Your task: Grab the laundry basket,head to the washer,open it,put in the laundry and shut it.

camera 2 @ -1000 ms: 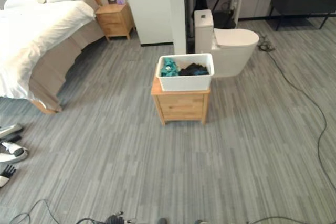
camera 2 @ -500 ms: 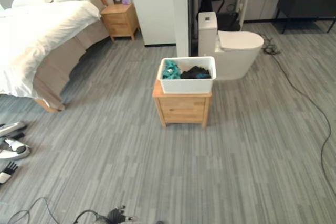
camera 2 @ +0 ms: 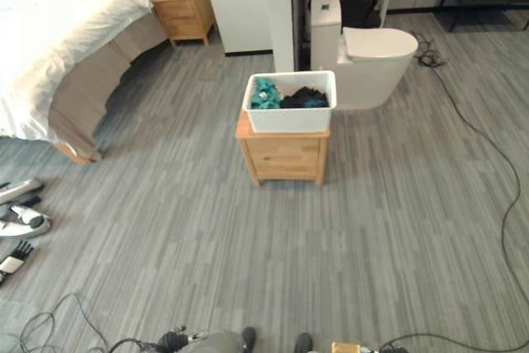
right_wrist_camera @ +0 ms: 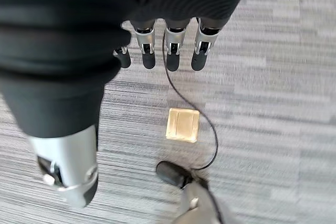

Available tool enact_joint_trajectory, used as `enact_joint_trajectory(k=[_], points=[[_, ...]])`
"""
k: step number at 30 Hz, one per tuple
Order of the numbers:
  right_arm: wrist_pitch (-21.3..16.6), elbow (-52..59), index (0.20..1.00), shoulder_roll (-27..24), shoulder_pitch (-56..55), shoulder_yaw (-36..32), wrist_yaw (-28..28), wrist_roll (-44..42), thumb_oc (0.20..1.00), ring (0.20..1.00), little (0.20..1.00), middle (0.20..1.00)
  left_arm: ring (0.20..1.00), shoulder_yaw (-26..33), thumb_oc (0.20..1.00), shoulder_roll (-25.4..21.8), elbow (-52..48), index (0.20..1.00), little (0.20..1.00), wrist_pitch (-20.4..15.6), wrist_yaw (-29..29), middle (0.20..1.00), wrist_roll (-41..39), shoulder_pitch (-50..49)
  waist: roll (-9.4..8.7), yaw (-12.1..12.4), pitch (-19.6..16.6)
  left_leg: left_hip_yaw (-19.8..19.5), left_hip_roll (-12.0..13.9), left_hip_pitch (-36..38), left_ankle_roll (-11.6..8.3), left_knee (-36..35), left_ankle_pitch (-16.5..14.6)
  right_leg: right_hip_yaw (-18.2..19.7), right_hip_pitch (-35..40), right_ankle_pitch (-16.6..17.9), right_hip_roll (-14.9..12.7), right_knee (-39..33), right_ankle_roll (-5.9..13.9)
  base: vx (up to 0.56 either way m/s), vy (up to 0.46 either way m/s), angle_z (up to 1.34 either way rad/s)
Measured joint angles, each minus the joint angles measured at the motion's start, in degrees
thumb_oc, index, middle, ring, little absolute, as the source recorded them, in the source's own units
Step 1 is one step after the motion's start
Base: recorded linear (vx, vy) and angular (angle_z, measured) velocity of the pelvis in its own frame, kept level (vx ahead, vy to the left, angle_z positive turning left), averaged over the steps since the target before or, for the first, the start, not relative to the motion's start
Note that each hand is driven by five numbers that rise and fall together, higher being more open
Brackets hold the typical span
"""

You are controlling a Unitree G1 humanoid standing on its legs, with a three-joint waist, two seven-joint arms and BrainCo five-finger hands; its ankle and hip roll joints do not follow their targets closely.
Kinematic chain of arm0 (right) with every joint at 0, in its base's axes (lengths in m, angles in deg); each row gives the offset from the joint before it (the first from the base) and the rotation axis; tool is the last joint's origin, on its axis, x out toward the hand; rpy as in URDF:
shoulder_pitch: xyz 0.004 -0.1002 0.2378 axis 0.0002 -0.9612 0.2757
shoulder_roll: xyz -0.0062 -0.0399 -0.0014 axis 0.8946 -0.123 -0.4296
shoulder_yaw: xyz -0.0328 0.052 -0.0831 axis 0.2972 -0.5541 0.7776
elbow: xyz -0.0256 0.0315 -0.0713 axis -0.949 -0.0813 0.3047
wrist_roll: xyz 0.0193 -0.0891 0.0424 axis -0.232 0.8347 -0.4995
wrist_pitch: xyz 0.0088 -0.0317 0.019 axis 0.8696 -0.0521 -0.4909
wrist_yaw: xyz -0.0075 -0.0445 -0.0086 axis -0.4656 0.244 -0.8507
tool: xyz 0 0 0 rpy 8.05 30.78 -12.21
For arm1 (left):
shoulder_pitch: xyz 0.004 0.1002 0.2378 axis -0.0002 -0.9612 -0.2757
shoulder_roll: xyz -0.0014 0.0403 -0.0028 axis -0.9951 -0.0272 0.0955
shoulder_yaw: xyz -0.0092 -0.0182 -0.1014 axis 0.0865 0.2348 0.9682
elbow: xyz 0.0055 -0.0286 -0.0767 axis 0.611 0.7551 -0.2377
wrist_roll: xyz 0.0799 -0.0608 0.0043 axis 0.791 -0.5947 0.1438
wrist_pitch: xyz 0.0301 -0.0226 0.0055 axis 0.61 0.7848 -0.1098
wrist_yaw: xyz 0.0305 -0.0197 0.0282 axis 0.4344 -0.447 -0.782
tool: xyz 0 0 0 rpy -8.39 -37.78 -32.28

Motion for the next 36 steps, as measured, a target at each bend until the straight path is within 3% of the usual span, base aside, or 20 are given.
enact_joint_trajectory(k=[3, 6, 8, 9, 10, 11, 12, 13, 15, 16, 19, 20, 21, 22, 26, 28, 30, 32, 35, 36], points=[[0.0, 0.0, 1.000, -0.2, 0.4, -0.1, 0.0, 0.4, 1.000, 1.000, 1.000, 1.000, 1.000, 0.3, 1.000, 0.2, -0.1, 1.000, 1.000, 0.0, 0.1, 1.000, -0.2, 0.2, 0.48, -0.1, 0.6, 0.3, -0.8, -0.9, 1.56, -8.8, 1.2, -0.9, 0.3, -0.6, 0.3, 0.0, 0.27, 0.20, 0.038, 0.11], [0.2, -0.8, 1.000, -0.1, 2.9, -0.1, 0.0, 1.0, 1.000, 1.000, 1.000, 1.000, 1.000, 0.4, 1.000, 0.2, 1.8, 1.000, 1.000, 0.0, 0.1, 1.000, -0.3, 0.3, 0.80, 1.0, 0.9, 2.4, -0.3, -3.9, -0.39, -15.9, 3.1, 1.5, 0.6, -1.7, 0.6, 0.0, 0.29, 0.27, 0.064, -0.24], [0.2, -1.2, 1.000, 0.1, 4.2, -0.1, -0.1, 1.0, 1.000, 1.000, 1.000, 1.000, 1.000, 1.3, 1.000, 0.1, 2.9, 1.000, 1.000, 0.6, 0.1, 1.000, -0.2, -0.2, 1.93, 3.3, 1.2, 6.5, 3.0, -7.1, -0.66, -15.5, 4.1, 4.6, 3.6, -3.5, 1.8, 0.0, 1.81, 0.40, 0.228, -1.04], [-0.3, -1.3, 1.000, 0.7, 3.4, 0.0, -0.1, 1.5, 1.000, 1.000, 1.000, 1.000, 1.000, 3.1, 1.000, 0.1, 2.7, 1.000, 1.000, 0.7, 0.1, 1.000, -0.2, -3.2, 1.60, 4.3, -0.8, 6.0, 3.9, -6.9, 1.41, -15.0, 4.2, 7.4, 5.8, -5.4, 1.6, 0.2, 3.62, 0.52, 0.308, -1.26], [-0.4, -1.4, 1.000, 0.8, 2.8, 0.1, -0.2, 1.7, 1.000, 1.000, 1.000, 1.000, 1.000, 3.1, 1.000, 0.1, 3.1, 1.000, 1.000, 0.8, 0.2, 1.000, -0.2, -4.0, 1.50, 4.2, -1.4, 6.0, 3.9, -6.3, 1.79, -13.7, 3.9, 8.0, 7.0, -6.2, 1.4, 0.0, 4.64, 0.31, 0.200, -0.80], [-0.4, -1.6, 1.000, 1.2, 1.9, 0.0, -0.2, 1.8, 1.000, 1.000, 1.000, 1.000, 1.000, 3.4, 1.000, -0.1, 4.3, 1.000, 1.000, 1.0, 0.2, 1.000, -0.2, -4.1, 1.09, 4.0, -2.0, 6.2, 2.8, -5.2, 5.14, -12.5, 6.0, 8.4, 9.0, -8.0, 0.3, 0.6, 5.59, 0.12, 0.108, -0.30], [-0.3, -2.2, 1.000, 1.8, 0.7, 0.1, -0.1, 1.9, 1.000, 1.000, 1.000, 1.000, 1.000, 3.5, 1.000, -0.4, 4.1, 1.000, 1.000, 1.1, 0.1, 1.000, -0.2, -4.9, -0.03, 4.1, -3.0, 6.8, 2.1, -4.8, 6.45, -12.1, 6.9, 8.7, 9.1, -9.1, -0.5, 1.8, 6.52, 0.29, 0.282, -0.35], [-0.2, -2.5, 1.000, 3.7, -0.8, 0.1, -0.3, 1.9, 1.000, 1.000, 1.000, 1.000, 1.000, 3.2, 1.000, -2.3, 3.3, 1.000, 1.000, 1.1, 0.1, 1.000, -0.2, -4.9, -4.02, 4.0, -5.4, 8.0, -0.6, -3.3, 8.49, -12.7, 6.7, 8.0, 8.3, -10.2, -3.4, 5.0, 8.66, 0.29, 0.283, -0.27], [-0.3, -2.3, 1.000, 4.7, -2.1, -0.1, -0.3, 1.9, 1.000, 1.000, 1.000, 1.000, 1.000, 3.1, 1.000, -3.4, 3.3, 1.000, 1.000, 1.1, 0.1, 1.000, -0.2, -3.7, -5.40, 3.7, -6.0, 8.1, -1.7, -2.0, 10.56, -13.1, 5.9, 8.0, 7.9, -10.1, -4.8, 8.1, 9.34, 0.24, 0.303, -0.07], [-0.2, -2.2, 1.000, 5.4, -2.4, 0.0, -0.4, 1.9, 1.000, 1.000, 1.000, 1.000, 1.000, 3.0, 1.000, -4.0, 2.1, 1.000, 1.000, 0.6, 0.0, 1.000, -0.2, -0.9, -5.44, 4.0, -6.2, 7.9, -2.2, 0.4, 11.76, -13.4, 4.4, 8.1, 5.9, -9.8, -5.6, 15.5, 11.60, 0.21, 0.311, 0.07], [-0.4, -1.7, 1.000, 5.9, -2.4, 0.2, -0.4, 1.9, 1.000, 1.000, 1.000, 1.000, 1.000, 1.0, 1.000, -4.7, -0.8, 1.000, 1.000, -0.1, -0.1, 1.000, -0.2, 1.0, -4.87, 3.8, -6.7, 7.9, -2.8, 3.3, 12.77, -13.9, 2.9, 8.6, 2.3, -10.1, -7.4, 27.1, 15.24, 0.20, 0.358, 0.00], [-0.5, -1.3, 1.000, 6.0, -2.2, 0.2, -0.4, 1.9, 1.000, 1.000, 1.000, 1.000, 1.000, -0.7, 1.000, -4.9, -1.5, 1.000, 1.000, -0.3, -0.4, 1.000, 0.0, 1.8, -4.81, 4.0, -6.9, 7.9, -3.4, 4.0, 13.74, -13.8, 1.5, 8.5, 0.4, -7.1, -7.9, 31.1, 16.51, 0.16, 0.287, 0.01], [-0.4, -0.9, 1.000, 6.1, -2.1, 0.2, -0.3, 1.9, 1.000, 1.000, 1.000, 1.000, 1.000, -2.4, 1.000, -5.0, -2.4, 1.000, 1.000, -0.3, -0.4, 1.000, 0.0, 2.1, -4.64, 3.9, -6.8, 7.8, -3.9, 4.4, 14.29, -13.7, 1.1, 8.3, -1.4, -6.1, -8.5, 35.5, 17.04, 0.16, 0.279, 0.07], [-0.2, 0.7, 1.000, 6.0, -1.8, 1.3, -0.4, 1.9, 1.000, 1.000, 1.000, 1.000, 1.000, -3.0, 1.000, -4.2, -2.9, 1.000, 1.000, -0.1, -0.6, 1.000, 0.9, 2.9, -3.38, 3.8, -6.2, 7.0, -4.0, 6.5, 16.74, -13.1, -0.5, 9.1, -4.7, -6.9, -9.1, 42.4, 17.14, 0.24, 0.356, 0.10], [-0.4, 2.0, 1.000, 6.4, 0.3, 3.9, -0.4, 1.9, 1.000, 1.000, 1.000, 1.000, 1.000, -4.5, 1.000, -3.9, -1.5, 1.000, 1.000, 0.0, -0.9, 1.000, 2.3, 2.6, -2.05, 2.9, -5.6, 4.8, -4.8, 11.1, 18.61, -12.3, -3.8, 8.6, -10.7, -5.0, -8.2, 47.9, 15.24, 0.22, 0.185, 0.23], [-0.5, 4.0, 1.000, 6.1, 0.6, 4.0, -0.4, 1.9, 1.000, 1.000, 1.000, 1.000, 1.000, -4.3, 1.000, -3.8, 0.5, 1.000, 1.000, 0.5, -0.9, 1.000, 2.7, 2.6, -0.47, 1.7, -4.9, 3.7, -3.0, 12.3, 18.38, -12.7, -3.6, 9.7, -13.5, -8.0, -4.2, 45.7, 11.87, 0.16, 0.077, 0.26], [-0.7, 5.2, 1.000, 6.0, 1.1, 4.6, -0.4, 2.0, 1.000, 1.000, 1.000, 1.000, 1.000, -4.0, 1.000, -4.1, 1.5, 1.000, 1.000, 0.7, -0.9, 1.000, 2.8, 1.1, 0.01, 1.2, -4.3, 5.0, -2.2, 14.4, 17.40, -14.4, -3.5, 0.6, -15.7, -8.4, -5.9, 37.5, 11.90, 0.17, 0.002, -0.06], [-0.6, 5.1, 1.000, 6.1, 1.0, 5.1, -0.4, 2.1, 1.000, 1.000, 1.000, 1.000, 1.000, -3.5, 1.000, -4.2, 2.1, 1.000, 1.000, 0.8, -0.8, 1.000, 3.9, -0.4, -0.66, 0.5, -4.1, 4.1, -2.4, 16.2, 15.07, -14.5, -5.0, 1.6, -19.2, -8.1, -4.5, 27.7, 12.26, 0.35, -0.057, 0.08], [-0.5, 4.9, 1.000, 6.1, -0.4, 4.8, -0.5, 2.6, 1.000, 1.000, 1.000, 1.000, 1.000, -2.7, 1.000, -4.3, 2.3, 1.000, 1.000, 0.9, -0.3, 1.000, 4.4, -0.5, -2.14, -0.9, -4.0, 1.0, -2.5, 18.1, 12.74, -15.1, -6.8, 2.8, -21.2, -0.3, -2.4, 12.7, 12.65, 0.43, -0.084, 0.53], [-0.4, 4.3, 1.000, 6.2, -0.4, 4.4, -0.8, 3.0, 1.000, 1.000, 1.000, 1.000, 1.000, -1.8, 1.000, -4.3, 2.7, 1.000, 1.000, 0.8, -0.3, 1.000, 4.4, -0.3, -2.85, -2.0, -4.0, -0.4, -2.5, 19.3, 12.71, -15.1, -8.2, 6.1, -21.5, 3.7, -2.2, 8.4, 12.41, 0.48, -0.121, 0.59]])
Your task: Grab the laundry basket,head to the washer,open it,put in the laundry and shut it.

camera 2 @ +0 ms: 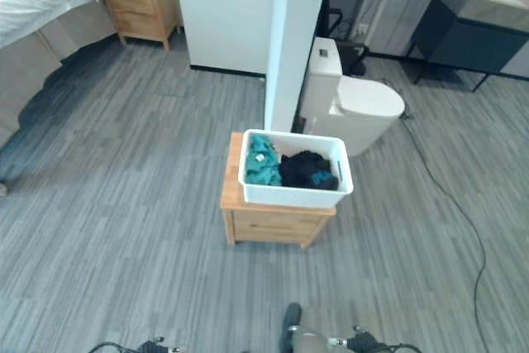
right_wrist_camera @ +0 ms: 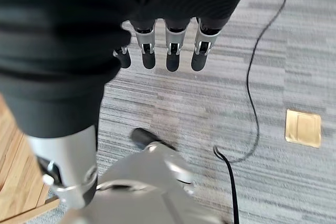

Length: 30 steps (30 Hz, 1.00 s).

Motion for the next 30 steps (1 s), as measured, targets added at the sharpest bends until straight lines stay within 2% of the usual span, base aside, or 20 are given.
enact_joint_trajectory(k=[4, 5, 6, 7, 10, 11, 12, 13, 14, 15, 16, 17, 19, 20, 21, 22, 24, 26, 27, 30], points=[[0.1, -1.3, 1.000, 0.2, -0.1, -0.6, -0.6, 0.1, 1.000, 1.000, 1.000, 1.000, 1.000, 0.6, 1.000, 0.0, 1.2, 1.000, 1.000, -0.2, 0.0, 1.000, 0.0, -0.1, 0.07, -1.0, -0.3, -3.9, 1.3, 3.6, -1.35, 0.0, -3.8, 1.0, 1.7, 3.9, 0.3, -1.9, -1.18, 0.40, -0.146, 0.50], [0.3, -2.4, 1.000, 0.5, -0.6, -0.6, -0.6, 0.1, 1.000, 1.000, 1.000, 1.000, 1.000, 0.5, 1.000, 0.0, 1.1, 1.000, 1.000, -0.2, 0.0, 1.000, 0.0, -0.7, 0.32, -1.3, -1.1, -5.6, 3.2, 6.1, -3.52, 0.1, -5.5, 0.8, 3.7, 5.7, 1.8, -1.1, -3.54, 0.37, -0.154, 0.67], [0.3, -2.5, 1.000, 0.4, -1.4, -0.7, -0.6, 0.1, 1.000, 1.000, 1.000, 1.000, 1.000, 0.5, 1.000, 0.2, 0.9, 1.000, 1.000, -0.2, 0.0, 1.000, 0.0, -1.3, 0.40, -1.2, -2.0, -5.8, 4.1, 6.2, -3.79, 1.5, -5.6, 0.4, 4.3, 7.3, 2.6, -1.0, -6.39, 0.39, -0.193, 0.55], [0.1, -1.8, 1.000, -0.2, -1.1, -0.8, -0.5, 0.0, 1.000, 1.000, 1.000, 1.000, 1.000, 0.6, 1.000, 1.5, 1.1, 1.000, 1.000, -0.2, 0.2, 1.000, 0.0, -2.5, 1.64, -1.2, -2.9, -6.0, 5.5, 5.3, -5.93, 5.8, -5.0, -0.6, 6.9, 6.3, 4.3, -2.1, -7.78, 0.34, -0.185, 0.20], [0.0, -1.6, 1.000, -1.9, -1.3, -0.7, -0.4, -0.9, 1.000, 1.000, 1.000, 1.000, 1.000, 0.8, 1.000, 2.7, 0.9, 1.000, 1.000, -0.3, -0.1, 1.000, 0.0, -2.8, 2.34, -1.6, -3.9, -6.0, 5.4, 1.1, -8.82, 19.2, -3.5, -1.3, 13.3, 4.8, 6.0, -7.5, -10.18, 0.31, -0.197, 0.13], [0.0, -1.1, 1.000, -2.4, 0.1, -0.7, -0.4, -1.3, 1.000, 1.000, 1.000, 1.000, 1.000, 0.9, 1.000, 2.6, 0.8, 1.000, 1.000, -0.3, -0.1, 1.000, 0.0, -2.6, 1.96, -1.3, -4.2, -6.1, 5.4, -0.5, -10.07, 22.5, -3.3, -1.4, 14.1, 4.1, 6.2, -7.8, -11.12, 0.11, -0.095, -0.04], [3.2, -2.0, 1.000, -1.9, 2.9, 1.1, -0.4, -1.6, 1.000, 1.000, 1.000, 1.000, 1.000, -0.6, 1.000, 2.3, 0.7, 1.000, 1.000, -0.3, -0.2, 1.000, 0.1, -1.3, 1.78, -1.0, -4.1, -6.1, 5.0, -1.9, -10.96, 26.2, -3.5, -1.6, 14.5, 3.4, 6.4, -7.7, -11.59, 0.03, -0.057, 0.02], [3.2, 0.4, 1.000, -2.6, 3.7, 4.6, 1.0, -1.8, 1.000, 1.000, 1.000, 1.000, 1.000, -2.1, 1.000, 2.1, -0.7, 1.000, 1.000, 0.0, -0.4, 1.000, 0.2, -0.6, 1.42, -0.9, -4.0, -6.5, 4.9, -5.1, -11.67, 30.9, -3.8, -1.4, 14.3, 3.1, 6.4, -7.7, -12.07, 0.04, -0.033, 0.34], [-1.4, 5.3, 1.000, -2.7, 3.3, 3.7, 1.7, -2.3, 1.000, 1.000, 1.000, 1.000, 1.000, -1.4, 1.000, 1.9, -5.6, 1.000, 1.000, -1.6, -1.0, 1.000, 0.4, 1.6, -0.71, 0.0, -2.6, -6.7, 4.2, -11.4, -11.25, 37.4, -4.7, -1.6, 14.9, 2.5, 5.6, -7.7, -12.90, 0.05, -0.023, 0.36], [-1.5, 4.4, 1.000, -1.5, 3.5, 3.4, 1.5, -2.4, 1.000, 1.000, 1.000, 1.000, 1.000, -0.4, 1.000, 2.0, -5.6, 1.000, 1.000, -2.1, -1.4, 1.000, 0.3, 2.2, -1.60, 0.3, -2.2, -7.6, 4.2, -12.4, -11.02, 35.2, -4.8, -1.1, 16.0, 2.5, 5.3, -7.7, -12.93, 0.04, 0.008, 0.34], [-1.8, 4.4, 1.000, -1.3, 2.2, 3.4, 1.3, -2.5, 1.000, 1.000, 1.000, 1.000, 1.000, -0.1, 1.000, 2.1, -5.6, 1.000, 1.000, -2.1, -1.8, 1.000, 0.1, 2.3, -1.49, -0.3, -1.9, -7.4, 5.2, -12.7, -11.02, 32.3, -4.8, -0.9, 17.1, 2.0, 5.3, -7.8, -13.55, 0.09, 0.055, -0.05], [-1.5, 3.1, 1.000, -1.2, 1.3, 3.3, 1.7, -2.7, 1.000, 1.000, 1.000, 1.000, 1.000, -0.1, 1.000, 1.9, -5.3, 1.000, 1.000, -2.0, -2.3, 1.000, -0.1, 2.4, -2.03, -0.5, -0.9, -4.3, 7.3, -14.6, -11.09, 28.1, -4.8, -0.5, 17.6, 0.5, 4.8, -7.8, -13.24, 0.11, 0.102, 0.00], [-0.9, 1.2, 1.000, -1.5, 1.9, 2.9, 1.7, -2.7, 1.000, 1.000, 1.000, 1.000, 1.000, -0.6, 1.000, 1.7, -5.0, 1.000, 1.000, -2.0, -2.3, 1.000, -0.1, 4.5, -2.18, -1.1, 1.3, -1.6, 10.3, -16.6, -11.89, 17.5, -3.9, 0.4, 17.6, -0.8, 4.1, -7.8, -13.07, 0.11, 0.127, 0.07], [1.2, 3.3, 1.000, -2.8, 2.0, 1.9, 1.4, -2.8, 1.000, 1.000, 1.000, 1.000, 1.000, -0.6, 1.000, 1.4, -4.4, 1.000, 1.000, -2.2, -2.2, 1.000, -0.1, 5.4, -2.63, -0.9, 3.0, -1.8, 11.1, -16.7, -13.11, 7.0, -1.8, 1.2, 17.4, -0.1, 3.2, -7.8, -11.40, 0.10, 0.148, -0.20], [0.9, 6.8, 1.000, -4.0, 2.1, 1.8, 1.5, -2.8, 1.000, 1.000, 1.000, 1.000, 1.000, -0.4, 1.000, 1.0, -4.2, 1.000, 1.000, -2.0, -2.2, 1.000, -0.1, 5.3, -1.96, -0.9, 3.6, -2.9, 12.2, -17.7, -13.77, 1.8, 1.1, 2.3, 17.4, 0.0, 3.4, -7.9, -10.22, 0.08, 0.189, -0.51], [-0.3, 7.6, 1.000, -5.2, 2.5, 1.6, 1.9, -2.8, 1.000, 1.000, 1.000, 1.000, 1.000, -0.2, 1.000, 0.8, -3.9, 1.000, 1.000, -1.9, -2.2, 1.000, -0.2, 5.0, -0.85, -0.9, 4.0, -4.0, 13.1, -18.7, -14.62, -0.6, 3.4, 3.5, 17.6, 0.0, 3.8, -8.0, -9.11, 0.04, 0.135, -0.80], [-0.9, 7.0, 1.000, -6.6, 4.4, 0.5, 1.9, -2.8, 1.000, 1.000, 1.000, 1.000, 1.000, -0.1, 1.000, 0.6, -4.1, 1.000, 1.000, -2.0, -2.2, 1.000, -0.1, 3.6, 1.33, 0.5, 4.4, -4.4, 13.5, -19.6, -13.94, 0.8, 6.0, 5.7, 18.6, -0.3, 4.1, -8.3, -8.14, 0.03, 0.160, -1.01], [-1.7, 6.9, 1.000, -7.4, 2.1, 0.6, 1.8, -2.8, 1.000, 1.000, 1.000, 1.000, 1.000, -0.2, 1.000, 1.5, -3.9, 1.000, 1.000, -2.1, -2.2, 1.000, -0.1, 1.0, 4.87, 0.2, 2.2, -4.7, 12.6, -20.5, -11.88, 5.5, 8.4, 5.5, 19.9, -0.9, 4.5, -8.3, -6.65, 0.05, 0.258, -0.49], [-1.6, 4.2, 1.000, -5.9, 0.4, 0.2, 1.5, -2.7, 1.000, 1.000, 1.000, 1.000, 1.000, -0.2, 1.000, 1.4, -3.1, 1.000, 1.000, -2.1, -2.3, 1.000, -0.1, 0.8, 4.25, -0.1, 0.8, -3.4, 9.9, -19.2, -11.06, 4.0, 10.0, 5.3, 20.7, -2.2, 1.2, -8.3, -5.30, 0.06, 0.327, -0.03], [-1.0, 0.6, 1.000, -3.4, -2.5, -0.7, 0.7, -2.7, 1.000, 1.000, 1.000, 1.000, 1.000, -0.2, 1.000, 0.9, -3.3, 1.000, 1.000, -2.2, -2.2, 1.000, 0.0, -0.6, 3.23, -0.5, 0.2, -1.1, 5.9, -16.2, -7.58, -0.3, 11.7, 5.4, 21.0, -1.9, -3.4, -7.0, -2.08, 0.00, 0.249, -0.10]])
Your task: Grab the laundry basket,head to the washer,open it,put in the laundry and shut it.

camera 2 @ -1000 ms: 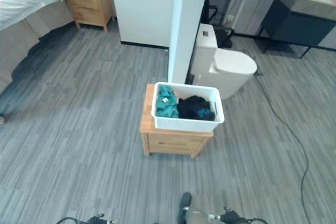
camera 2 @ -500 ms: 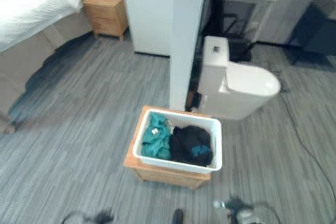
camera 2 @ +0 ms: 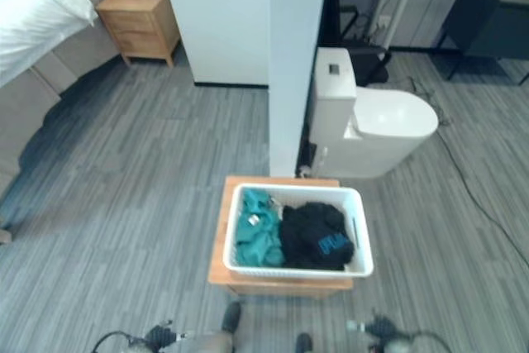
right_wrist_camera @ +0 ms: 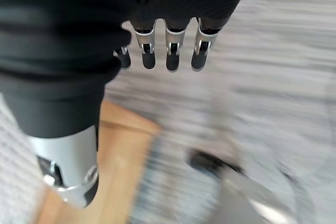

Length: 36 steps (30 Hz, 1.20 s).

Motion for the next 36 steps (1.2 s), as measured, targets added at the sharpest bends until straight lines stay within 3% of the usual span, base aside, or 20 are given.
enact_joint_trajectory(k=[3, 6, 9, 11, 14, 19, 22, 26, 27, 28, 29, 30, 33, 35, 36], points=[[0.6, -1.4, 1.000, 2.9, -1.9, -0.5, -1.4, -0.2, 1.000, 1.000, 1.000, 1.000, 1.000, 0.0, 1.000, -1.6, 0.9, 1.000, 1.000, 0.1, 0.0, 1.000, 0.0, -0.5, 0.11, 0.0, 0.0, 1.6, -1.6, 1.9, 1.80, 0.0, -0.8, -1.7, -0.3, -0.7, -1.8, 1.8, 1.66, 0.01, 0.171, -0.27], [1.0, -4.5, 1.000, 3.5, -2.0, -4.9, -1.5, -0.6, 1.000, 1.000, 1.000, 1.000, 1.000, 0.1, 1.000, -2.7, 1.7, 1.000, 1.000, 0.0, 0.0, 1.000, 0.0, 0.0, -0.94, 0.1, -0.9, 2.3, -2.8, 2.9, 3.19, 0.0, -1.8, -1.7, 0.2, -0.5, -2.9, 1.1, 2.84, 0.05, 0.115, -0.07], [1.1, -5.8, 1.000, 2.7, -2.4, -9.8, -2.2, -2.0, 1.000, 1.000, 1.000, 1.000, 1.000, 1.0, 1.000, -2.7, 1.7, 1.000, 1.000, 0.1, 0.3, 1.000, 0.0, -1.3, -1.61, -0.2, -1.6, 3.2, -2.9, 3.8, 2.74, -0.1, -2.3, -1.7, 2.0, -0.6, -2.8, -0.5, 3.25, 0.08, 0.064, -0.16], [1.1, -6.4, 1.000, -0.1, -2.9, -17.6, -2.9, -6.4, 1.000, 1.000, 1.000, 1.000, 1.000, 4.3, 1.000, -2.6, 1.8, 1.000, 1.000, 0.1, 1.2, 1.000, -0.3, -2.6, -1.23, -0.8, -2.6, 3.7, -2.0, 4.3, 2.08, -0.1, -2.7, -1.5, 2.4, -0.9, -2.1, -0.8, 2.98, 0.11, 0.009, -0.11], [1.2, -6.8, 1.000, -5.5, -3.3, -21.5, -3.2, -11.3, 1.000, 1.000, 1.000, 1.000, 1.000, 6.7, 1.000, -3.1, 2.1, 1.000, 1.000, 0.1, 2.3, 1.000, -2.1, -3.4, -1.03, -1.3, -4.1, 4.0, -1.1, 5.0, 1.57, -0.3, -3.1, -1.4, 2.9, -1.4, -1.3, -0.8, 2.42, 0.06, -0.011, -0.07], [1.4, -8.7, 1.000, -16.5, -2.5, -27.9, -4.4, -17.0, 1.000, 1.000, 1.000, 1.000, 1.000, 5.7, 1.000, -5.0, 0.1, 1.000, 1.000, 0.2, 2.9, 1.000, -3.0, -2.8, -1.01, -1.4, -5.1, 4.0, 0.4, 4.9, 0.85, -0.3, -3.0, -1.4, 2.7, -1.7, 0.2, -0.8, 1.78, 0.01, -0.007, -0.02], [2.2, -8.4, 1.000, -20.3, -3.5, -30.2, -6.1, -17.9, 1.000, 1.000, 1.000, 1.000, 1.000, 4.5, 1.000, -7.2, -3.5, 1.000, 1.000, 0.4, 4.5, 1.000, -4.7, -3.4, -0.98, -1.3, -5.0, 3.8, 0.9, 4.7, 0.16, -0.1, -2.7, -1.4, 2.4, -1.6, 0.8, -0.8, 1.44, -0.03, -0.013, 0.01], [2.6, -6.2, 1.000, -29.5, -4.3, -36.6, -6.3, -21.1, 1.000, 1.000, 1.000, 1.000, 1.000, 4.4, 1.000, -14.7, -21.3, 1.000, 1.000, 0.5, 6.8, 1.000, -9.4, -8.1, 0.09, -1.4, -4.5, 3.4, 1.1, 3.7, -0.23, -0.2, -2.4, -1.6, 1.7, -1.3, 1.1, -0.8, 1.28, -0.03, -0.011, 0.02], [3.1, -3.3, 1.000, -30.6, -4.3, -37.9, -6.2, -21.3, 1.000, 1.000, 1.000, 1.000, 1.000, 4.1, 1.000, -18.6, -33.5, 1.000, 1.000, 2.9, 7.3, 1.000, -10.8, -13.0, -0.02, -1.8, -4.1, 3.4, 1.2, 3.6, -0.44, -0.2, -2.2, -1.6, 1.7, -1.1, 1.2, -0.9, 1.11, 0.00, 0.000, 0.00], [1.8, 0.7, 1.000, -31.4, -6.9, -36.8, -6.1, -21.3, 1.000, 1.000, 1.000, 1.000, 1.000, 4.2, 1.000, -25.3, -51.0, 1.000, 1.000, 1.3, 8.7, 1.000, -12.5, -18.9, 0.11, -1.7, -3.4, 3.1, 1.4, 3.7, -0.57, -0.1, -2.1, -1.8, 1.8, -1.1, 1.4, -0.8, 1.21, -0.01, 0.000, 0.08], [3.6, 10.3, 1.000, -33.1, -9.2, -38.1, -5.1, -18.6, 1.000, 1.000, 1.000, 1.000, 1.000, 6.9, 1.000, -29.3, -61.3, 1.000, 1.000, 2.6, 9.3, 1.000, -14.1, -22.1, 0.38, -1.2, -3.2, 2.8, 1.3, 3.5, -0.55, -0.1, -2.1, -1.8, 1.8, -1.1, 1.5, -0.8, 1.08, -0.04, 0.004, 0.05], [2.8, 17.7, 1.000, -34.3, -11.6, -37.3, -5.2, -17.0, 1.000, 1.000, 1.000, 1.000, 1.000, 9.4, 1.000, -31.7, -67.9, 1.000, 1.000, 2.5, 10.2, 1.000, -14.4, -25.6, 0.82, -1.3, -3.1, 3.2, 1.3, 3.7, -0.48, -0.1, -2.2, -1.6, 1.7, -1.1, 1.3, -0.9, 1.18, 0.00, 0.000, 0.00], [1.7, 33.3, 1.000, -37.9, -13.7, -37.4, -6.2, -13.6, 1.000, 1.000, 1.000, 1.000, 1.000, 14.6, 1.000, -34.2, -74.7, 1.000, 1.000, 2.6, 13.3, 1.000, -16.9, -28.4, 3.15, -1.2, -4.0, 3.4, 1.1, 3.8, -0.27, -0.3, -2.9, -1.5, 1.7, -1.2, 1.0, -1.0, 1.53, 0.01, 0.003, -0.04], [3.2, 45.7, 1.000, -41.3, -15.4, -33.0, -6.7, -11.7, 1.000, 1.000, 1.000, 1.000, 1.000, 14.2, 1.000, -42.8, -77.2, 1.000, 1.000, 4.4, 15.3, 1.000, -19.6, -32.7, 4.11, -1.2, -4.3, 3.8, 1.4, 3.9, -0.33, -0.1, -2.9, -1.2, 1.6, -1.3, 1.3, -0.8, 1.53, -0.01, 0.007, -0.05], [2.7, 46.7, 1.000, -41.3, -12.4, -29.6, -7.8, -11.6, 1.000, 1.000, 1.000, 1.000, 1.000, 13.6, 1.000, -43.1, -75.3, 1.000, 1.000, 5.3, 15.9, 1.000, -21.2, -30.8, 4.66, -0.9, -4.4, 3.7, 1.5, 4.0, -0.38, 0.0, -2.6, -1.2, 1.7, -1.1, 1.4, -0.8, 1.33, -0.01, 0.009, -0.05]])
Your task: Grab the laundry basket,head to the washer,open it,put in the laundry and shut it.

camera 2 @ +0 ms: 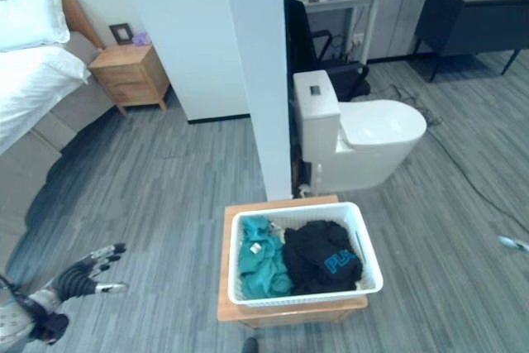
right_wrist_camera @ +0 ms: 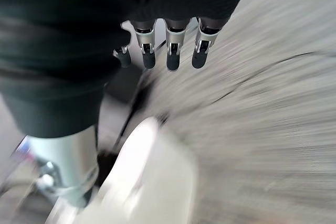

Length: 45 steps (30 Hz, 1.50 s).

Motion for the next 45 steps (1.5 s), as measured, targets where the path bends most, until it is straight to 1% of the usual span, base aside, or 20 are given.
enact_joint_trajectory(k=[2, 3, 4, 5, 6, 7, 8, 9, 10, 11, 12, 14, 15, 16, 17, 18, 23, 30, 38, 45], points=[[0.6, -2.9, 1.000, -0.3, 3.7, 7.5, -1.5, -0.2, 1.000, 1.000, 1.000, 1.000, 1.000, -4.7, 1.000, -1.9, 0.4, 1.000, 1.000, 1.0, 0.3, 1.000, -2.1, 4.1, -0.38, 0.9, 0.1, 0.1, 0.1, 0.0, -0.07, 0.0, 0.0, 0.0, 0.0, 0.0, 0.2, 0.0, 0.00, 0.00, 0.000, 0.00], [1.3, -8.7, 1.000, -0.3, 9.8, 14.4, -2.6, -0.1, 1.000, 1.000, 1.000, 1.000, 1.000, -9.1, 1.000, -1.8, 2.4, 1.000, 1.000, 1.3, 0.3, 1.000, -2.1, 8.9, -0.62, 1.1, 0.3, 0.1, 0.1, 0.0, -0.14, 0.0, 0.1, 0.0, 0.0, 0.1, 0.2, 0.0, 0.03, -0.01, 0.010, -0.03], [2.4, -12.3, 1.000, -0.3, 13.8, 18.9, -3.2, 0.0, 1.000, 1.000, 1.000, 1.000, 1.000, -12.2, 1.000, -1.8, 3.7, 1.000, 1.000, 1.6, 0.4, 1.000, -2.0, 12.6, -0.83, 1.2, 0.4, 0.0, 0.1, 0.0, -0.25, 0.0, 0.2, 0.0, 0.0, 0.2, 0.2, 0.0, 0.04, -0.02, 0.014, 0.03], [3.0, -13.2, 1.000, 0.1, 15.5, 20.7, -3.8, 0.0, 1.000, 1.000, 1.000, 1.000, 1.000, -14.0, 1.000, -1.3, 4.0, 1.000, 1.000, 1.7, 0.4, 1.000, -2.0, 15.0, -1.11, 1.3, 0.6, -0.1, 0.1, -0.2, -0.32, 0.0, 0.2, -0.1, -0.1, 0.2, 0.2, 0.0, 0.08, -0.03, 0.020, 0.02], [4.1, -14.7, 1.000, 1.8, 19.6, 23.0, -3.7, 0.0, 1.000, 1.000, 1.000, 1.000, 1.000, -15.2, 1.000, 1.1, 7.3, 1.000, 1.000, 1.9, 0.2, 1.000, -1.9, 18.9, -1.43, 1.1, 0.8, -0.1, 0.1, -0.2, -0.35, 0.0, 0.3, -0.1, -0.1, 0.2, 0.2, 0.0, 0.14, -0.04, 0.018, 0.01], [4.1, -14.7, 1.000, 1.8, 19.6, 23.0, -3.7, 0.0, 1.000, 1.000, 1.000, 1.000, 1.000, -15.2, 1.000, 1.1, 7.3, 1.000, 1.000, 1.9, 0.2, 1.000, -1.9, 18.9, -1.43, 1.1, 0.8, -0.1, 0.1, -0.2, -0.35, 0.0, 0.3, -0.1, -0.1, 0.2, 0.2, 0.0, 0.14, -0.06, 0.015, -0.05], [5.7, -15.1, 1.000, 5.2, 25.9, 27.7, -4.2, -0.1, 1.000, 1.000, 1.000, 1.000, 1.000, -20.2, 1.000, 4.2, 12.4, 1.000, 1.000, 3.4, -0.8, 1.000, -1.0, 27.4, -2.09, 1.1, 1.2, 0.0, 0.3, -0.3, -0.59, 0.0, 0.5, 0.0, -0.4, 0.3, 0.4, 0.0, 0.04, -0.04, 0.009, -0.07], [5.9, -14.7, 1.000, 6.5, 26.9, 28.2, -4.5, -0.1, 1.000, 1.000, 1.000, 1.000, 1.000, -20.3, 1.000, 5.2, 12.6, 1.000, 1.000, 3.6, -1.0, 1.000, -0.6, 28.5, -2.43, 1.1, 1.4, 0.2, 0.4, -0.4, -0.62, 0.0, 0.5, 0.1, -0.6, 0.4, 0.4, 0.0, -0.02, -0.09, 0.016, -0.17], [6.8, -12.8, 1.000, 9.2, 29.5, 29.8, -5.0, -0.3, 1.000, 1.000, 1.000, 1.000, 1.000, -20.8, 1.000, 9.0, 15.0, 1.000, 1.000, 3.6, -1.6, 1.000, 0.9, 32.2, -3.58, 1.2, 2.1, 0.8, 0.6, -1.2, -0.70, 0.0, 0.5, 0.8, -1.7, 0.6, 0.5, 0.0, -0.02, -0.09, 0.022, -0.17], [7.0, -12.7, 1.000, 10.5, 30.4, 29.8, -4.8, -0.3, 1.000, 1.000, 1.000, 1.000, 1.000, -20.7, 1.000, 10.8, 16.9, 1.000, 1.000, 3.6, -2.6, 1.000, 1.6, 33.3, -3.97, 1.2, 2.2, 1.0, 0.5, -1.6, -0.70, 0.0, 0.6, 1.0, -2.2, 0.7, 0.5, 0.0, 0.04, -0.12, 0.031, -0.15], [7.2, -13.7, 1.000, 11.7, 31.6, 30.1, -4.8, -0.3, 1.000, 1.000, 1.000, 1.000, 1.000, -21.0, 1.000, 13.2, 21.2, 1.000, 1.000, 3.4, -3.1, 1.000, 2.3, 35.4, -4.19, 1.2, 2.4, 1.0, 0.4, -1.9, -0.72, 0.0, 0.8, 1.1, -2.5, 0.8, 0.3, 0.0, 0.14, -0.06, 0.018, -0.04], [8.9, -20.5, 1.000, 15.5, 38.3, 33.3, -4.6, -0.2, 1.000, 1.000, 1.000, 1.000, 1.000, -22.8, 1.000, 20.5, 38.5, 1.000, 1.000, 4.4, -6.3, 1.000, 5.1, 44.8, -4.41, 1.1, 3.0, 1.0, 0.2, -3.8, -0.45, 0.0, 1.4, 1.1, -4.2, 1.4, 0.2, 0.0, 0.16, -0.10, 0.038, 0.00], [9.3, -21.0, 1.000, 17.2, 39.9, 34.2, -4.4, 0.2, 1.000, 1.000, 1.000, 1.000, 1.000, -23.9, 1.000, 22.1, 41.2, 1.000, 1.000, 4.0, -7.0, 1.000, 5.6, 46.5, -4.73, 0.6, 3.9, 1.0, 0.2, -4.5, -0.46, 0.0, 1.6, 1.0, -5.3, 1.7, 0.2, 0.2, 0.27, -0.11, 0.052, -0.05], [9.5, -25.7, 1.000, 19.2, 44.0, 36.2, -3.3, 0.9, 1.000, 1.000, 1.000, 1.000, 1.000, -25.1, 1.000, 24.6, 50.6, 1.000, 1.000, 3.3, -8.6, 1.000, 6.0, 51.1, -4.81, 0.5, 4.4, 1.1, 0.3, -5.4, -0.54, 0.0, 1.8, 1.2, -6.0, 2.0, 0.2, 0.2, 0.38, -0.07, 0.049, -0.06], [10.8, -36.4, 1.000, 26.2, 52.3, 38.9, -3.1, 1.5, 1.000, 1.000, 1.000, 1.000, 1.000, -28.0, 1.000, 31.2, 69.6, 1.000, 1.000, 4.4, -10.1, 1.000, 6.0, 62.0, -5.17, 0.3, 6.2, 1.2, 0.3, -5.6, -0.52, 0.1, 2.1, 1.2, -6.3, 2.4, 0.2, 0.1, 0.41, -0.07, 0.058, -0.05], [10.9, -40.5, 1.000, 31.6, 55.6, 39.3, -1.4, 1.8, 1.000, 1.000, 1.000, 1.000, 1.000, -29.4, 1.000, 33.4, 73.5, 1.000, 1.000, 4.2, -11.3, 1.000, 6.0, 65.4, -5.38, -0.2, 6.5, 1.2, 0.2, -6.2, -0.52, 0.0, 2.1, 1.2, -7.0, 2.4, 0.3, 0.1, 0.40, -0.07, 0.055, -0.03], [10.9, -45.0, 1.000, 33.5, 60.7, 41.2, -0.2, 3.3, 1.000, 1.000, 1.000, 1.000, 1.000, -29.4, 1.000, 32.8, 76.8, 1.000, 1.000, 3.4, -13.4, 1.000, 6.0, 69.8, -6.12, -0.3, 7.9, 1.4, 0.2, -6.3, -0.53, 0.0, 2.0, 1.2, -7.1, 2.4, 0.4, 0.1, 0.38, -0.01, 0.006, 0.00], [10.8, -50.1, 1.000, 36.3, 60.0, 41.1, 0.4, 4.4, 1.000, 1.000, 1.000, 1.000, 1.000, -29.3, 1.000, 32.8, 79.2, 1.000, 1.000, 3.6, -13.5, 1.000, 7.7, 69.7, -8.14, -0.3, 8.9, 2.2, 0.2, -6.1, -0.43, 0.0, 2.0, 1.5, -7.3, 2.7, 0.4, 0.1, 0.43, 0.00, 0.015, -0.05], [10.6, -51.1, 1.000, 37.8, 59.9, 41.4, 0.5, 8.0, 1.000, 1.000, 1.000, 1.000, 1.000, -28.7, 1.000, 32.8, 79.7, 1.000, 1.000, 3.5, -13.5, 1.000, 7.7, 68.7, -8.56, -0.4, 8.7, 3.9, 0.3, -5.8, -0.35, 0.0, 1.9, 3.2, -7.9, 3.6, 0.4, 0.1, 0.38, 0.00, 0.016, -0.12], [10.5, -53.9, 1.000, 38.8, 58.8, 42.3, 0.4, 11.3, 1.000, 1.000, 1.000, 1.000, 1.000, -28.8, 1.000, 33.5, 79.7, 1.000, 1.000, 3.6, -13.4, 1.000, 7.7, 66.9, -8.74, -0.7, 8.6, 4.0, 0.4, -5.5, -0.28, 0.0, 1.9, 3.3, -7.8, 3.7, 0.4, 0.1, 0.37, 0.00, 0.002, -0.02]])
